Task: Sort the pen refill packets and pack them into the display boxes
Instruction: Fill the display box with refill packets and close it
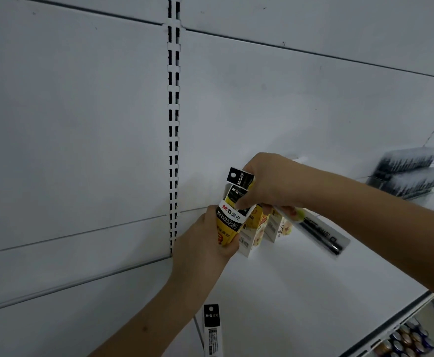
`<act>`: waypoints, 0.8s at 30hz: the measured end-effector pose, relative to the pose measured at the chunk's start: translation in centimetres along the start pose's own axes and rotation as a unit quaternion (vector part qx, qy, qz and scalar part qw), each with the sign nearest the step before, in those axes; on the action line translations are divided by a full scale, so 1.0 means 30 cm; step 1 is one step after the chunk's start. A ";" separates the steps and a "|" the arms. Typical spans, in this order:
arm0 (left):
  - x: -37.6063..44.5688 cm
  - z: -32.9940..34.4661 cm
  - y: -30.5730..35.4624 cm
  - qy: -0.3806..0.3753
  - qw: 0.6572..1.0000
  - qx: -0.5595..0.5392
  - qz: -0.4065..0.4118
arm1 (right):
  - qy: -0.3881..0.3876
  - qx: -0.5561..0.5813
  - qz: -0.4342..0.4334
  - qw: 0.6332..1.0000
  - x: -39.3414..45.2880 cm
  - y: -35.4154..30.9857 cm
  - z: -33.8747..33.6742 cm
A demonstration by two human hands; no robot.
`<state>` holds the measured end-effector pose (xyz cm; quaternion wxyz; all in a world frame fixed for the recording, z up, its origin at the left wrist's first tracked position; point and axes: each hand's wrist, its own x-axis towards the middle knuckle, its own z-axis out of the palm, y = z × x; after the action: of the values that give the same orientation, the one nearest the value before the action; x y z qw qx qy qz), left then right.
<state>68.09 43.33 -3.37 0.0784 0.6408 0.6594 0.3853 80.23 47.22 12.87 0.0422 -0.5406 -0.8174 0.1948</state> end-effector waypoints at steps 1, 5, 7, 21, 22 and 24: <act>0.000 0.000 0.001 0.001 1.000 0.001 0.002 | 0.001 0.001 0.000 1.000 0.000 0.000 0.001; -0.002 -0.001 0.001 0.001 1.000 0.002 0.007 | -0.008 0.009 0.004 1.000 -0.002 -0.007 0.011; -0.005 -0.003 -0.002 0.001 1.000 -0.002 0.006 | -0.023 0.016 0.010 1.000 -0.006 -0.010 0.016; 0.008 -0.012 -0.005 0.022 0.998 0.027 0.045 | -0.149 0.113 0.068 0.980 -0.027 -0.015 0.039; 0.006 -0.011 -0.005 0.029 0.998 0.032 0.049 | -0.151 0.116 0.062 0.980 -0.025 -0.018 0.046; 0.004 -0.008 -0.008 0.046 0.997 0.026 0.055 | -0.157 0.100 0.048 0.981 -0.027 -0.031 0.056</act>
<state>67.74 43.37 -3.31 0.0098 0.6595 0.6361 0.4005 79.27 45.73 11.79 -0.0425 -0.5346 -0.7634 0.3600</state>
